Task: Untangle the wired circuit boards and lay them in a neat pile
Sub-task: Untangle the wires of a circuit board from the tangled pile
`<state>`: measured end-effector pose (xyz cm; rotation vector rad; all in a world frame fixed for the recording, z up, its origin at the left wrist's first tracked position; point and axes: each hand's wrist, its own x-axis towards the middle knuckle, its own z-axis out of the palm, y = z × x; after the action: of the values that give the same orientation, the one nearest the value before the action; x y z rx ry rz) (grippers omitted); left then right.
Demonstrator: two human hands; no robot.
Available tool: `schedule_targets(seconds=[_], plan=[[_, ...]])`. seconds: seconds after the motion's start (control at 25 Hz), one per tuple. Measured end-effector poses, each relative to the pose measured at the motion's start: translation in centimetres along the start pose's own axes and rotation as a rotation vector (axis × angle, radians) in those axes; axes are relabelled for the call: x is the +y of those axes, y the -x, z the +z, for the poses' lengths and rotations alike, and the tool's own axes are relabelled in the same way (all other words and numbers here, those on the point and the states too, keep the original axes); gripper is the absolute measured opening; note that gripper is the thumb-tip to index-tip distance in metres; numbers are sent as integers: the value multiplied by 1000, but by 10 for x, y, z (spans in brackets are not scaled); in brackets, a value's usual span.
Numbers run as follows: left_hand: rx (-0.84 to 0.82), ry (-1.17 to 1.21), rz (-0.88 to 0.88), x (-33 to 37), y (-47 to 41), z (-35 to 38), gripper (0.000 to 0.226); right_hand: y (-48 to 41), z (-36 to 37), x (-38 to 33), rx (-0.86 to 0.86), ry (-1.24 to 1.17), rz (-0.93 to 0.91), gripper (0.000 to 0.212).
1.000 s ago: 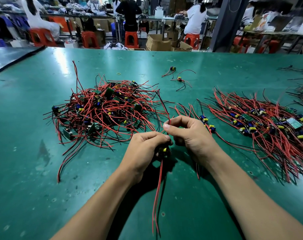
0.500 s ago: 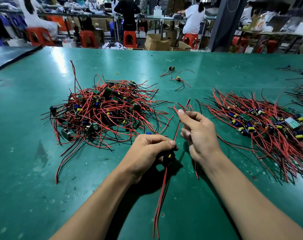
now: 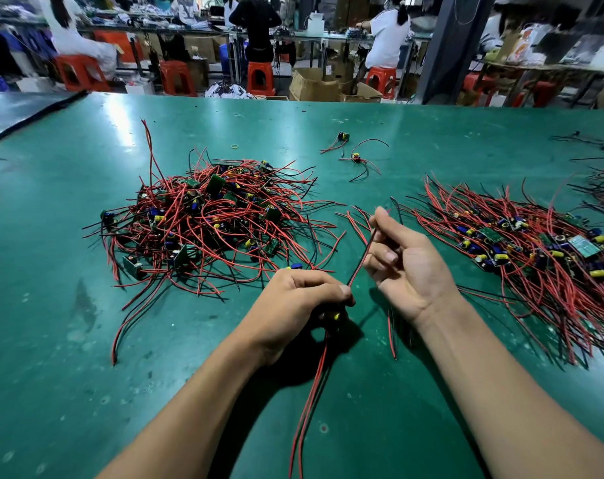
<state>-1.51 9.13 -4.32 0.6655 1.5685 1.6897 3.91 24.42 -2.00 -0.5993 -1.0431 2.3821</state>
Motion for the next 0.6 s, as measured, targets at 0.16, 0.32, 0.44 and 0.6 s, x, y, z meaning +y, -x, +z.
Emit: schedule_targets(seconds=[0.16,0.32,0.44,0.6], plan=[[0,12,1,-1,0,-1,18,-6,-6,-4,67,20,-91,14],[47,34,11,0,0,-1,17,-2,-7,4,-85,282,-49,29],[89,89,16,0,0,-1,19,4,-9,8,-291,558,117,33],[94,136,21,-2,-1,-2,14,4,-13,8,-441,615,211,36]])
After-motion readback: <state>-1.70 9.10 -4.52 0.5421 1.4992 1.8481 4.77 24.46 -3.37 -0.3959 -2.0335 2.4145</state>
